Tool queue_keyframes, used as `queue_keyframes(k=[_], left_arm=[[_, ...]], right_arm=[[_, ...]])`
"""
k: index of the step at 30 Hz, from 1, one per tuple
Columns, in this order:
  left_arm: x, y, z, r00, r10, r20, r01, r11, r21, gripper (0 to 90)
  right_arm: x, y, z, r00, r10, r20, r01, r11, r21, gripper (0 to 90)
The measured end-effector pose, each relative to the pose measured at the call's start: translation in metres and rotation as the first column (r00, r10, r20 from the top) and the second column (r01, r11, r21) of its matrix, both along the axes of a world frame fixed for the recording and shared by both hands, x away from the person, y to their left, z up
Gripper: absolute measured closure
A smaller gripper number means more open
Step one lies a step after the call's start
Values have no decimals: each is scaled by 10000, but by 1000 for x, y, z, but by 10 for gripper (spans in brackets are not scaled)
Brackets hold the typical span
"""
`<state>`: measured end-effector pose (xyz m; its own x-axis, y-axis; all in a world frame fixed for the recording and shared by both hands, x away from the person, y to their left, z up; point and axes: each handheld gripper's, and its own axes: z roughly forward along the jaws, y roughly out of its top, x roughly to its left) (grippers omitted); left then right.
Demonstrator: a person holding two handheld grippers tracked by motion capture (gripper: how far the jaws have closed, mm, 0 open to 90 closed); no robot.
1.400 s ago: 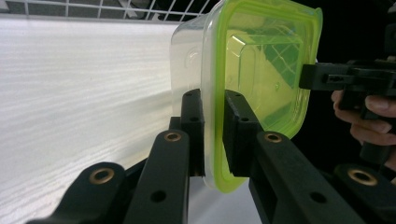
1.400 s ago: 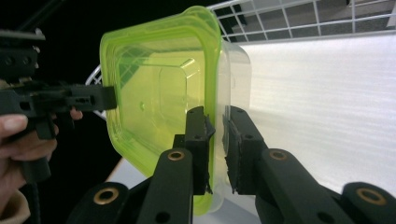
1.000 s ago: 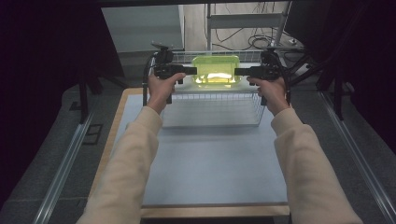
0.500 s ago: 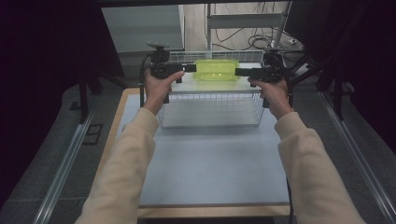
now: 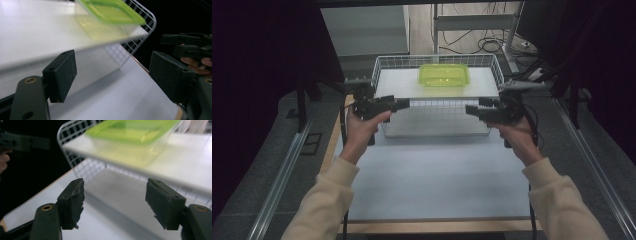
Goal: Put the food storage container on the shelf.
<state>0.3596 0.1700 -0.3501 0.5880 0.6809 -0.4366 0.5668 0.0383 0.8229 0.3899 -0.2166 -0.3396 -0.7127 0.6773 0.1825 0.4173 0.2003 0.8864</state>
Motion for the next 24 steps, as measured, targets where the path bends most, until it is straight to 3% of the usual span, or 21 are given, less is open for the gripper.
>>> queue_keyframes(k=[5,10,13,19,24], left_arm=[[-45,4,-31,9995,-298,96,296,9992,255,227],[-73,5,-60,9990,-441,65,437,9974,576,230],[-86,4,-78,9986,-533,32,529,9952,820,231],[-95,1,-106,9974,-634,-330,663,9932,954,233],[-94,0,-113,9969,-623,-490,663,9942,845,235]], right_arm=[[-37,-7,-34,9985,530,147,-526,9983,-246,277],[-64,-21,-68,9980,629,-55,-629,9980,-51,271],[-76,-26,-88,9976,662,-184,-670,9964,-513,270],[-87,-34,-119,9963,689,-519,-726,9946,-741,268],[-88,-34,-120,9963,750,-431,-779,9945,-694,268]])
